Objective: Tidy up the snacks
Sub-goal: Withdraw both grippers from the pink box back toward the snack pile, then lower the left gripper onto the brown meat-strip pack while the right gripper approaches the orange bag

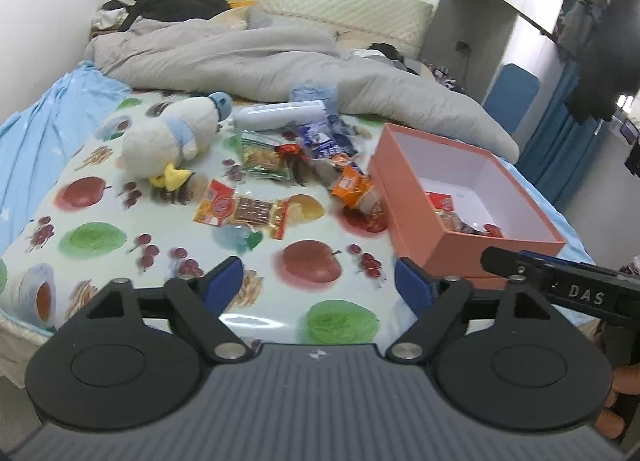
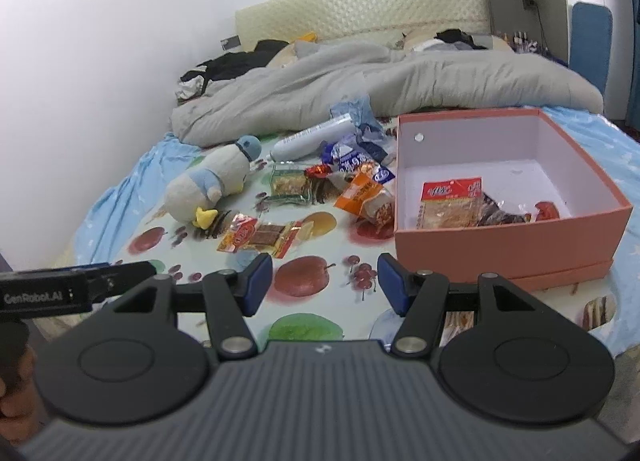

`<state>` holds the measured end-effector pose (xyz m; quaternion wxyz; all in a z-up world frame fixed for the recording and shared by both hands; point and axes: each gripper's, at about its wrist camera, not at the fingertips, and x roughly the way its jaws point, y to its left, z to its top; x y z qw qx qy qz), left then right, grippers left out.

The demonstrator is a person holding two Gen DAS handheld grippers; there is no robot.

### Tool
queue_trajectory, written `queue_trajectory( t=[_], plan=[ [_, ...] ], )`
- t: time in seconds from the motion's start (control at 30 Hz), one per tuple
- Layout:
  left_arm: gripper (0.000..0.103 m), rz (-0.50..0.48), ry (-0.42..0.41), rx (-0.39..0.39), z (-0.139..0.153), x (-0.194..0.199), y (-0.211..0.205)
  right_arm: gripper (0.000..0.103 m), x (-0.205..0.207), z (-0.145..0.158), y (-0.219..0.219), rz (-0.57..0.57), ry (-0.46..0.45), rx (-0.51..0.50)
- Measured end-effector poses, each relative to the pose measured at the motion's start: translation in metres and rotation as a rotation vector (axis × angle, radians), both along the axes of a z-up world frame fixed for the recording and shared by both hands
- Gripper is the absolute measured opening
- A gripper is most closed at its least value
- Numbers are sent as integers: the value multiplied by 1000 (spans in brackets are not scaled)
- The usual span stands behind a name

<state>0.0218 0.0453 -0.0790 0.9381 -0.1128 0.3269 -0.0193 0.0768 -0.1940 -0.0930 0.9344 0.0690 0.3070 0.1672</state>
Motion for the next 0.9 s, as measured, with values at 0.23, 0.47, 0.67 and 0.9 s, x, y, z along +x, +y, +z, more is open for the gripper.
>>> queue_trajectory(
  t=[0.23,0.47,0.67,0.9],
  plan=[
    [88,-19,13,9,-8,20,16,61,13,-4,15,-14,-25,-28],
    [88,-19,37,-1,-22,49,26,61,37,-14,26,-21,-24,-47],
    [87,-28,50,16,-39,77,35,61,51,-23,43,12,-67,-125],
    [86,13,72,-39,-69,115,46,59,82,-37,65,91,-84,-178]
  ],
)
